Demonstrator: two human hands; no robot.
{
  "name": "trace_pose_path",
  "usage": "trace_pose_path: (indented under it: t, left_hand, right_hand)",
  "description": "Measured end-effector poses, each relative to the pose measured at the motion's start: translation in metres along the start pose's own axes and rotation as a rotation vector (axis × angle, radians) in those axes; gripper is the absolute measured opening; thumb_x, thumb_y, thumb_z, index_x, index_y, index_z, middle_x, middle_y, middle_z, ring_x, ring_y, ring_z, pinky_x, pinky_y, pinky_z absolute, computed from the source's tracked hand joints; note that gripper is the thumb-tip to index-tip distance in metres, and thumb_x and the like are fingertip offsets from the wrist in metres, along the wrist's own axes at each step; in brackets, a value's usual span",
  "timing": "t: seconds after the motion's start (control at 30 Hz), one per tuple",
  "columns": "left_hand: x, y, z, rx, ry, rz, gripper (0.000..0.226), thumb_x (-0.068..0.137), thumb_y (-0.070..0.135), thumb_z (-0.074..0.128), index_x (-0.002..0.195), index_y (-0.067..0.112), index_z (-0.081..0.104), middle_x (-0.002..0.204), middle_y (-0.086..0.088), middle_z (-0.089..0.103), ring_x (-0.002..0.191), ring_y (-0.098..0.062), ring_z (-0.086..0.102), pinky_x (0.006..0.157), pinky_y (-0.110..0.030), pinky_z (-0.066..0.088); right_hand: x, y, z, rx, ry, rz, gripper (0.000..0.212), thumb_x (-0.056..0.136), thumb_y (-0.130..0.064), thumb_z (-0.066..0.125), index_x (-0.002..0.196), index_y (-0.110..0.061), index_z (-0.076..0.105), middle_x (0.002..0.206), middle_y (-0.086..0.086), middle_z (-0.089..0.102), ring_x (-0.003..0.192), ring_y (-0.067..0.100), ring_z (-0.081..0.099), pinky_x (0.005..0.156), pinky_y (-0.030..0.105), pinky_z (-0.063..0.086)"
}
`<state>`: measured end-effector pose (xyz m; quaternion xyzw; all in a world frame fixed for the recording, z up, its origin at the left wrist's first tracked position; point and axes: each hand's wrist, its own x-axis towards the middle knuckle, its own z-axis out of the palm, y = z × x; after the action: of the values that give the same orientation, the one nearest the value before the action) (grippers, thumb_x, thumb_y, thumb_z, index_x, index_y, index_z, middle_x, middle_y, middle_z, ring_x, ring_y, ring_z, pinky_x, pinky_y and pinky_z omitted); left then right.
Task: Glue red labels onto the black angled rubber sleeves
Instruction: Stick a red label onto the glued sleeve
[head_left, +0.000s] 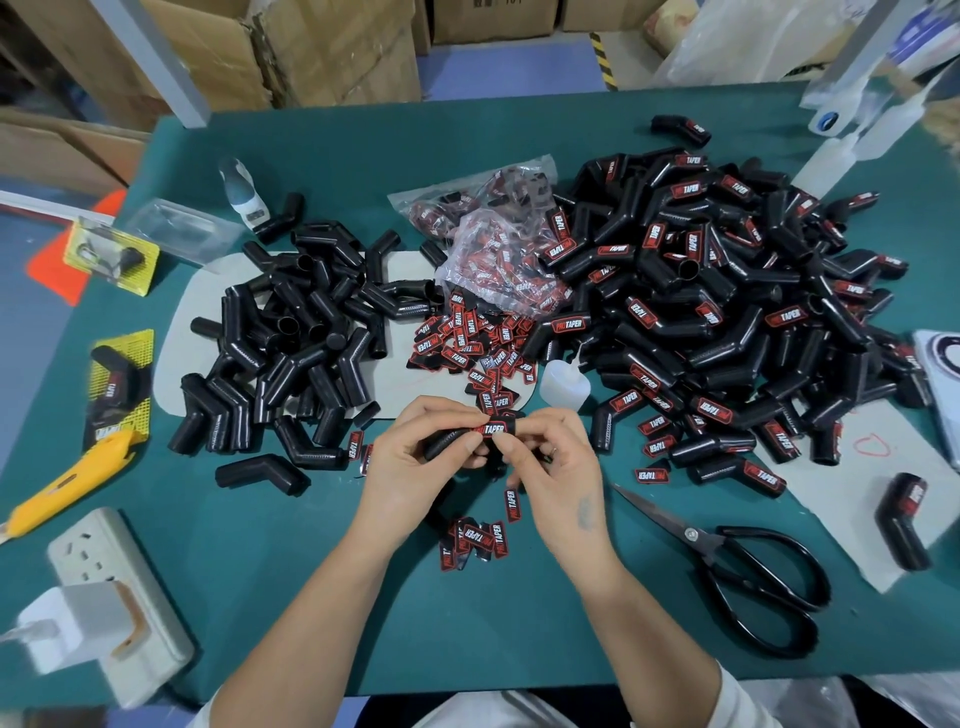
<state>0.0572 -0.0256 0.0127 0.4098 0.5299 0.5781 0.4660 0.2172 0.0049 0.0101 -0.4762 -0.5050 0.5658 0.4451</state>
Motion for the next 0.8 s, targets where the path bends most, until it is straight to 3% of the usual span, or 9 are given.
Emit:
trace_pose_path:
  t: [0.07,0.17,0.27,0.4,0.67,0.8]
  left_hand:
    - [0.0001,0.0008,-0.0004,-0.018,-0.002,-0.025,0.020,0.088,0.008,0.075,0.100,0.020,0.084,0.108,-0.007,0.068,0.086,-0.024,0.075,0.079,-0.029,0.062]
    - [0.0001,0.0019,-0.0013,-0.043,-0.016,-0.052,0.019,0.087,0.009,0.074,0.100,0.019,0.084,0.110,-0.009,0.068,0.085,-0.025,0.075,0.080,-0.029,0.062]
    - [-0.0007,0.0021,-0.0031,-0.052,-0.021,-0.051,0.019,0.087,0.011,0.075,0.101,0.019,0.084,0.110,-0.011,0.068,0.085,-0.025,0.074,0.080,-0.029,0.062]
    - [-0.0010,0.0018,-0.0028,-0.030,-0.009,-0.038,0.020,0.087,0.010,0.075,0.101,0.021,0.084,0.110,-0.009,0.068,0.087,-0.026,0.074,0.081,-0.029,0.062]
    - [-0.0004,0.0004,-0.0013,0.028,0.003,0.015,0.029,0.091,-0.004,0.074,0.101,0.021,0.084,0.110,-0.008,0.069,0.091,-0.027,0.073,0.083,-0.030,0.062]
    - [0.0000,-0.0012,-0.0036,0.098,0.009,0.029,0.026,0.090,-0.006,0.074,0.100,0.016,0.083,0.109,-0.009,0.070,0.097,-0.034,0.072,0.086,-0.045,0.063]
  right_hand:
    - [-0.0031,0.0009,0.0031,-0.007,0.037,-0.006,0.022,0.089,-0.031,0.077,0.096,-0.046,0.064,0.095,-0.001,0.064,0.074,0.021,0.067,0.063,0.029,0.056]
    - [-0.0046,0.0041,0.0033,-0.120,0.025,-0.173,0.037,0.095,-0.015,0.072,0.112,-0.047,0.068,0.107,-0.008,0.061,0.087,0.021,0.067,0.068,0.030,0.059]
    - [-0.0047,0.0063,0.0025,-0.197,-0.002,-0.296,0.037,0.098,-0.004,0.070,0.113,-0.037,0.076,0.106,-0.017,0.058,0.090,0.022,0.070,0.072,0.029,0.060]
    - [-0.0043,0.0058,0.0026,-0.097,0.007,-0.225,0.031,0.096,-0.001,0.072,0.108,-0.028,0.081,0.101,-0.010,0.065,0.087,0.022,0.073,0.074,0.025,0.058]
    - [-0.0020,0.0028,-0.0002,0.012,0.013,-0.157,0.028,0.093,-0.007,0.076,0.103,-0.033,0.082,0.096,-0.005,0.071,0.085,0.022,0.075,0.075,0.027,0.059]
    - [-0.0010,0.0039,-0.0010,0.046,0.007,-0.123,0.025,0.091,-0.010,0.078,0.102,-0.032,0.082,0.096,-0.001,0.072,0.083,0.019,0.074,0.076,0.028,0.059]
